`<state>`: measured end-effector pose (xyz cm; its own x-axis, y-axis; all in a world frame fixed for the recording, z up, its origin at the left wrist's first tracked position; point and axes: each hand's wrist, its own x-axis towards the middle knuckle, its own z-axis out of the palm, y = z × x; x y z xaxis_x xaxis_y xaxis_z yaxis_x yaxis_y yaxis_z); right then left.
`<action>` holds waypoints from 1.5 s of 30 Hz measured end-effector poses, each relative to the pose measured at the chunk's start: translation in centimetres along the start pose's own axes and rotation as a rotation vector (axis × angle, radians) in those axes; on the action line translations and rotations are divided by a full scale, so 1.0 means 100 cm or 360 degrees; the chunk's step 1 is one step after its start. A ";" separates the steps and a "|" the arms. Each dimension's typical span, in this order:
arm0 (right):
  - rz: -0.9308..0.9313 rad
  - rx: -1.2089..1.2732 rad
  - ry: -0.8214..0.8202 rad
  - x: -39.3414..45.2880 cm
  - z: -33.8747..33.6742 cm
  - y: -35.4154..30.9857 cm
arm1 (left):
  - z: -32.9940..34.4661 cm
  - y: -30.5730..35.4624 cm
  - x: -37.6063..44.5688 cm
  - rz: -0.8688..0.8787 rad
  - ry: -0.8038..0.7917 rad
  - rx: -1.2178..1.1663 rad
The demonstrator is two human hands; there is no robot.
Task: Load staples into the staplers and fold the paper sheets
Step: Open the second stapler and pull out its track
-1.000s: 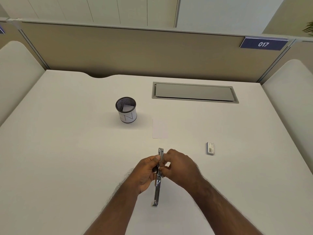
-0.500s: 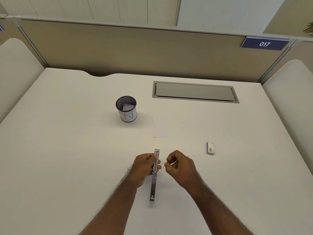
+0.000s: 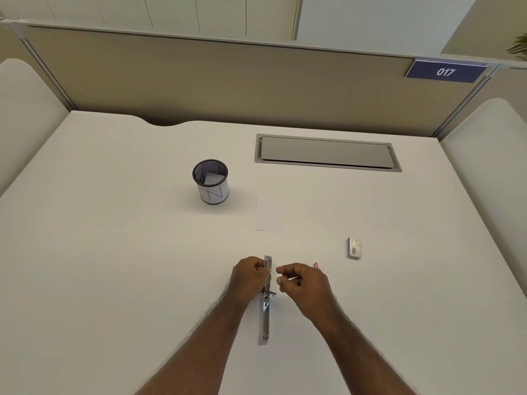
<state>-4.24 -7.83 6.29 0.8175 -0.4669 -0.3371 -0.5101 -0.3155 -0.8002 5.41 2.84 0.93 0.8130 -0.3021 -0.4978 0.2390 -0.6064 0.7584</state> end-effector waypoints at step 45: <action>-0.0149 0.0084 0.0051 0.079 0.020 -0.065 | -0.065 -0.051 0.040 0.0606 0.0548 0.1128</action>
<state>6.09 -7.78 7.83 0.8515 -0.4638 -0.2444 -0.4165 -0.3154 -0.8527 10.85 9.47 -2.16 0.9128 -0.4079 -0.0223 -0.3750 -0.8584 0.3499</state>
